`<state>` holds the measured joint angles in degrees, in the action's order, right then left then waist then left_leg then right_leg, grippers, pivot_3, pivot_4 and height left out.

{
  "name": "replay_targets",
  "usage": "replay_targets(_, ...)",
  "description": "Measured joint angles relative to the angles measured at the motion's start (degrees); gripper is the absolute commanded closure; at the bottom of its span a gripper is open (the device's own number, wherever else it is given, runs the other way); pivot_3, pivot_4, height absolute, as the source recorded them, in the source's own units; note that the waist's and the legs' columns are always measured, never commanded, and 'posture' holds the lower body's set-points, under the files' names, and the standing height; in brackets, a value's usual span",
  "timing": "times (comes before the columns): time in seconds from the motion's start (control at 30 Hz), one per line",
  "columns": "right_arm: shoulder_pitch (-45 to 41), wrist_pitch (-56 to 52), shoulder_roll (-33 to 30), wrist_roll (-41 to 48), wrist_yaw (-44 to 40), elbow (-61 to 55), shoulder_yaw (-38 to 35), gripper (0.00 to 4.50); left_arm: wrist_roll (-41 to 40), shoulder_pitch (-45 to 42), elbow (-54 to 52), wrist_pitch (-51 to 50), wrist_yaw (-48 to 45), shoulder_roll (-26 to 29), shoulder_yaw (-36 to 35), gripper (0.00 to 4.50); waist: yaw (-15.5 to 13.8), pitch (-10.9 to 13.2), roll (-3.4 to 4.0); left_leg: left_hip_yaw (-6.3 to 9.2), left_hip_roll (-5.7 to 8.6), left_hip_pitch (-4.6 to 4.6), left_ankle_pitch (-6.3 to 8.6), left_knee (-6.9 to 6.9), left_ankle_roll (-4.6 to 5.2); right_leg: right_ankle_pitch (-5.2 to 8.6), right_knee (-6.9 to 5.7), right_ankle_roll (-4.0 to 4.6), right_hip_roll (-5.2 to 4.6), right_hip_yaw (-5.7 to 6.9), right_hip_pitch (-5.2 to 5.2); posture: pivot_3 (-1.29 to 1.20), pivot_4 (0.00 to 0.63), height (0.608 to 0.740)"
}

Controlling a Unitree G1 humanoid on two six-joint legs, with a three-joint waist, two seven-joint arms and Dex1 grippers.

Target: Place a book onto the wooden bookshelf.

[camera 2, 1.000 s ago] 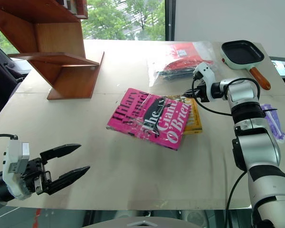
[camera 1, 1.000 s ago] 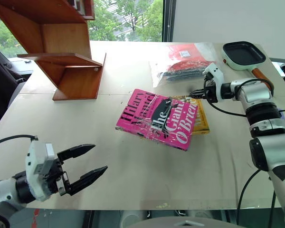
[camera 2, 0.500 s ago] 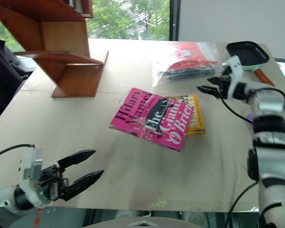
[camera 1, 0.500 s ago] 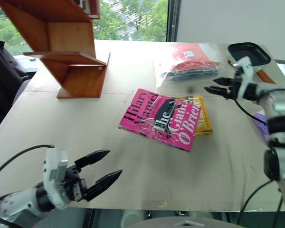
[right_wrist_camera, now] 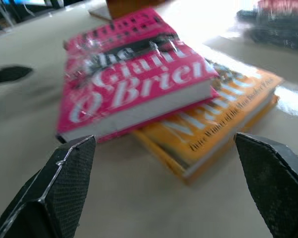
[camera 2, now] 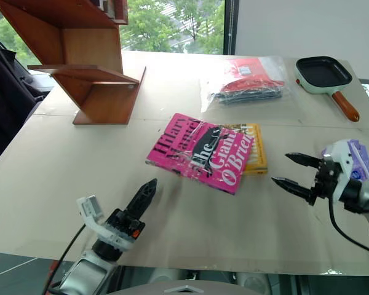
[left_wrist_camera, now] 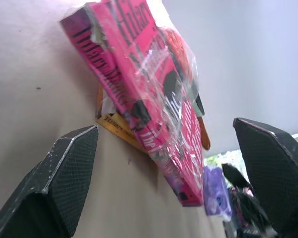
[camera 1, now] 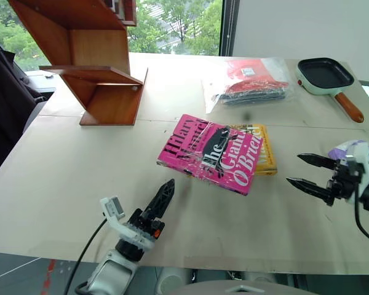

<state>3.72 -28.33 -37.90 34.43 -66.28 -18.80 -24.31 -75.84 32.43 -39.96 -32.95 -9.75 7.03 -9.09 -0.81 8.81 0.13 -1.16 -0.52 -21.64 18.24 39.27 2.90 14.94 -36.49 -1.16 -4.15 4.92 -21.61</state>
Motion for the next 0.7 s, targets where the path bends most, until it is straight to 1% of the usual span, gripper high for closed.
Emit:
replay_targets(0.1,4.4,1.5,0.6,2.0,0.1,-3.9,-0.6,0.09,-2.0,-1.1,0.8,-2.1,0.1,3.1,1.7,0.00,-0.1,0.0,-0.04,-0.02,0.01,-0.01,-0.03,0.04,-0.06,0.00,0.00,0.00,0.03,-0.02,0.00,0.00,0.150,0.740)
replay_targets(0.23,9.7,3.8,2.8,6.8,-1.3,-7.6,-1.8,0.09,-6.2,-5.1,4.8,-3.0,0.4,3.0,3.0,0.00,-0.5,0.0,-0.07,0.00,0.02,-0.02,-0.05,0.05,-0.09,0.01,0.00,0.00,0.09,-0.03,0.00,0.00,0.150,0.740)
replay_targets(0.33,14.3,5.7,2.8,8.2,-2.0,-10.0,-3.4,0.09,-7.0,-11.4,9.8,-3.1,1.0,3.0,2.9,0.00,-0.9,-0.1,-0.10,-0.02,0.04,0.00,-0.06,0.07,-0.09,0.01,-0.04,-0.01,0.12,-0.06,0.01,0.00,0.150,0.740)
replay_targets(0.43,16.5,8.7,3.2,9.0,-2.4,-10.3,-6.1,0.09,-8.3,-15.2,12.8,-4.5,2.1,3.7,3.0,0.00,-0.8,-0.2,-0.24,-0.08,0.05,0.04,-0.06,0.08,-0.09,0.01,-0.08,-0.01,0.14,-0.16,0.01,0.00,0.150,0.740)
replay_targets(0.5,18.3,12.1,4.4,9.9,-4.6,-10.0,-8.3,0.09,-9.2,-16.9,14.0,-5.6,2.6,4.3,3.1,0.00,-0.8,-0.2,-0.27,-0.07,0.05,0.06,-0.06,0.08,-0.10,0.01,-0.09,-0.01,0.15,-0.16,0.01,0.00,0.150,0.740)
replay_targets(0.57,20.8,14.8,3.8,9.6,-7.1,-9.2,-9.9,0.09,-10.2,-18.7,14.8,-6.5,3.0,4.6,3.0,0.00,-0.9,-0.2,-0.26,-0.08,0.05,0.07,-0.06,0.08,-0.10,0.01,-0.10,-0.01,0.14,-0.18,0.02,0.00,0.150,0.740)
replay_targets(0.7,23.7,16.8,2.8,10.6,-9.4,-7.4,-13.1,0.09,-11.5,-20.2,16.0,-7.8,3.5,4.8,3.2,0.00,-1.1,-0.2,-0.27,-0.12,0.05,0.12,-0.07,0.09,-0.11,0.01,-0.12,-0.01,0.13,-0.24,0.03,0.00,0.150,0.740)
